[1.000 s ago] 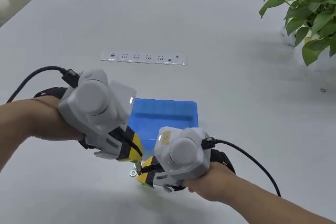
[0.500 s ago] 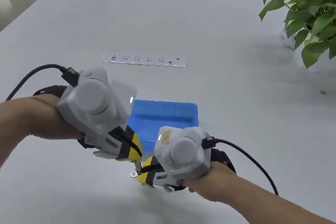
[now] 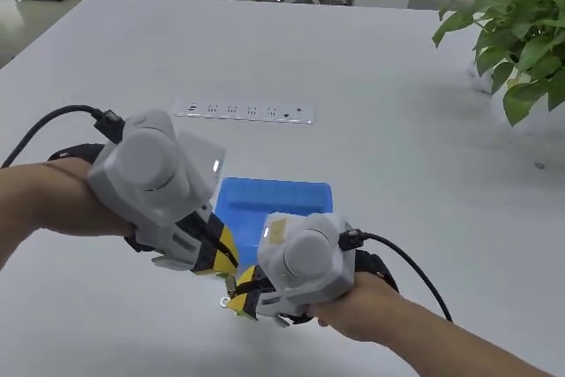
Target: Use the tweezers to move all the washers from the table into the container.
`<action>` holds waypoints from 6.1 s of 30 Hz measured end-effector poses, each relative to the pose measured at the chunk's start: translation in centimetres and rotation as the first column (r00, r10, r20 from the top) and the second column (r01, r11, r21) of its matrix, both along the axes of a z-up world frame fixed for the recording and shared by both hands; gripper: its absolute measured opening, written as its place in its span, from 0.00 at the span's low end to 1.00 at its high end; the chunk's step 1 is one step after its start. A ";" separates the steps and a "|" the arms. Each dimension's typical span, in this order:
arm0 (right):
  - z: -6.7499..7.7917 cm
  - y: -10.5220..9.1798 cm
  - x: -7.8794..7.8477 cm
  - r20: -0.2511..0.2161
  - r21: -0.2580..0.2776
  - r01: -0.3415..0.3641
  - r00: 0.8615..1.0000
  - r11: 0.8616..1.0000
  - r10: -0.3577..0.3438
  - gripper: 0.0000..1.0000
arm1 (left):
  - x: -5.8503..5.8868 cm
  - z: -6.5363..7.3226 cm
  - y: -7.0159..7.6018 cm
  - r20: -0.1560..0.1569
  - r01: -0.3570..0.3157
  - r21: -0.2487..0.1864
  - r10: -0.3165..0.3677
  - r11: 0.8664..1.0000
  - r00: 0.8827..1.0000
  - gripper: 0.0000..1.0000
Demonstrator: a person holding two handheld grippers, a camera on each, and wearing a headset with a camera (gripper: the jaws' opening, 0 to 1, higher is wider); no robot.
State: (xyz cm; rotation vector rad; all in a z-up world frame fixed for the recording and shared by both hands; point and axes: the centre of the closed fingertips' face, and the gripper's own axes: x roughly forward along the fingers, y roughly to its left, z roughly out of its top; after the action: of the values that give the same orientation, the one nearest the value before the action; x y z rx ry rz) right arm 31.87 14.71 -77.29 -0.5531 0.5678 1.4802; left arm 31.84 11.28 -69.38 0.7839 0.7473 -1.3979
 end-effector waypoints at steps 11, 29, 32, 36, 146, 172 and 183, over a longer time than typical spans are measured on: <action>1.6 -0.2 0.8 0.023 0.003 0.002 1.000 1.000 -0.002 0.09 | 0.7 1.5 -0.2 0.023 0.007 -0.001 -0.007 1.000 1.000 0.05; 4.0 -1.0 3.9 0.060 0.007 0.029 0.998 1.000 -0.029 0.09 | 3.3 3.9 -1.0 0.082 0.023 -0.002 -0.023 1.000 0.996 0.05; 4.3 -1.2 4.6 0.072 0.005 0.034 0.997 0.999 -0.034 0.09 | 3.9 4.3 -1.1 0.091 0.025 -0.006 -0.024 1.000 0.996 0.05; 4.6 -1.4 5.5 0.084 0.004 0.040 0.996 0.999 -0.040 0.09 | 4.8 4.5 -1.2 0.104 0.028 -0.007 -0.028 1.000 0.994 0.05; 2.8 -1.5 9.1 0.066 -0.014 0.060 0.996 0.998 -0.059 0.10 | 8.1 2.8 -0.9 0.122 0.041 0.036 -0.045 0.999 0.991 0.05; 2.8 -0.2 4.3 0.070 -0.007 0.016 0.997 1.000 -0.015 0.10 | 3.5 2.6 0.4 0.122 0.028 0.082 -0.038 0.996 0.992 0.05; 1.6 0.6 2.4 0.052 0.001 -0.002 0.999 1.000 0.002 0.11 | 1.7 1.3 1.2 0.094 0.023 0.088 -0.031 0.996 0.995 0.05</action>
State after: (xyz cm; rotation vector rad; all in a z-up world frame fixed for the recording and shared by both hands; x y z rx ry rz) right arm 34.27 15.27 -75.71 -0.5899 0.5258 1.4640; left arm 33.51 12.45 -68.06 0.9258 0.7293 -1.3495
